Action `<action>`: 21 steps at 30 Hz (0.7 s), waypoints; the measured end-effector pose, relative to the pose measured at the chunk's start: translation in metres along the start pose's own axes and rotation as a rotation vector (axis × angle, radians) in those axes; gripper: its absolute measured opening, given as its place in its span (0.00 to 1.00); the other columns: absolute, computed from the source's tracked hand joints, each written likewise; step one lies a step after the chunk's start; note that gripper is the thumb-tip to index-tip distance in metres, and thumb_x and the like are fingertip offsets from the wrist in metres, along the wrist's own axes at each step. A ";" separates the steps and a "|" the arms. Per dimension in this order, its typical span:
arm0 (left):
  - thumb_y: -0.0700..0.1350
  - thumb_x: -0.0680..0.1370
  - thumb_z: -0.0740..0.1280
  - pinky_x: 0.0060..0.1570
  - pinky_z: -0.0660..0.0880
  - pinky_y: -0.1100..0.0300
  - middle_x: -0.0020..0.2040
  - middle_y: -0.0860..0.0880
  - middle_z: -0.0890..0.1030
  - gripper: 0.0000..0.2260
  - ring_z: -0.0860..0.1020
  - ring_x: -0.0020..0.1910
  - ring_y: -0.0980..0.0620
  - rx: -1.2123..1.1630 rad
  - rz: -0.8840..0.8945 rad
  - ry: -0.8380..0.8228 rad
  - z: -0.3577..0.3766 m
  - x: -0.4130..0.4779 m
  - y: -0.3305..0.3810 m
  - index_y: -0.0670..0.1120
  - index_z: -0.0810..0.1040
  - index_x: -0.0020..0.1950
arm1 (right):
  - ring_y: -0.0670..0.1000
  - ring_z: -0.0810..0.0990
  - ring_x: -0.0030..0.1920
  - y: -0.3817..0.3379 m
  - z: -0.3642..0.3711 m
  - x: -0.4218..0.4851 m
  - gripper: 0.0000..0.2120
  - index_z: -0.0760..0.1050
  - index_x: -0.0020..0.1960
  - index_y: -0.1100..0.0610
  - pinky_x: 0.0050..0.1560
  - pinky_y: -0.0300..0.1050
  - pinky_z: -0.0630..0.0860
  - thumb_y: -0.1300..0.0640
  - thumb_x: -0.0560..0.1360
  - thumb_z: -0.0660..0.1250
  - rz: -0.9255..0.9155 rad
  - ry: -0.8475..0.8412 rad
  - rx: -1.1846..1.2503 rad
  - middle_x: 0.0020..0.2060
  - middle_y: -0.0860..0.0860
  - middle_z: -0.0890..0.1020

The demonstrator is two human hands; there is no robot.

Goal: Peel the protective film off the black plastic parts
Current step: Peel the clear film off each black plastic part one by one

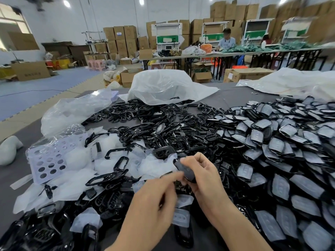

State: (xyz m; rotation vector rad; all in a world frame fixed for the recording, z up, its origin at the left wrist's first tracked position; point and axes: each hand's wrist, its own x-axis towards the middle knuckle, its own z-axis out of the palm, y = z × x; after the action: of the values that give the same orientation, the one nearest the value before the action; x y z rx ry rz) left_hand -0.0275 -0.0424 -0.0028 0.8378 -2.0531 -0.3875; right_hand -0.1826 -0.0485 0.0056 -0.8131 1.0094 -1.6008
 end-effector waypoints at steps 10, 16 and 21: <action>0.46 0.80 0.65 0.35 0.76 0.60 0.34 0.47 0.81 0.08 0.79 0.34 0.50 -0.426 -0.407 0.069 -0.004 0.013 -0.006 0.58 0.81 0.51 | 0.51 0.80 0.32 0.009 0.009 -0.008 0.04 0.80 0.41 0.51 0.32 0.40 0.75 0.55 0.74 0.73 -0.012 -0.251 -0.139 0.38 0.52 0.84; 0.37 0.80 0.64 0.31 0.72 0.66 0.32 0.53 0.81 0.16 0.74 0.29 0.58 -0.394 -0.435 0.086 -0.005 0.012 -0.013 0.59 0.80 0.45 | 0.47 0.84 0.41 0.009 -0.003 -0.011 0.09 0.79 0.55 0.42 0.47 0.46 0.82 0.52 0.77 0.71 -0.157 -0.287 -0.622 0.48 0.46 0.84; 0.37 0.80 0.65 0.31 0.71 0.67 0.32 0.46 0.78 0.15 0.73 0.28 0.58 -0.375 -0.401 0.057 -0.007 0.012 -0.011 0.57 0.81 0.44 | 0.42 0.83 0.40 0.004 -0.012 -0.018 0.13 0.77 0.59 0.37 0.46 0.40 0.81 0.51 0.78 0.70 -0.188 -0.299 -0.761 0.48 0.41 0.83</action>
State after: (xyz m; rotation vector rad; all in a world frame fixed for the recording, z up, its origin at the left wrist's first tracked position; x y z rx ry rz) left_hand -0.0222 -0.0586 0.0019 1.0069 -1.6784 -0.9261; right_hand -0.1876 -0.0287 -0.0032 -1.6475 1.3609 -1.1711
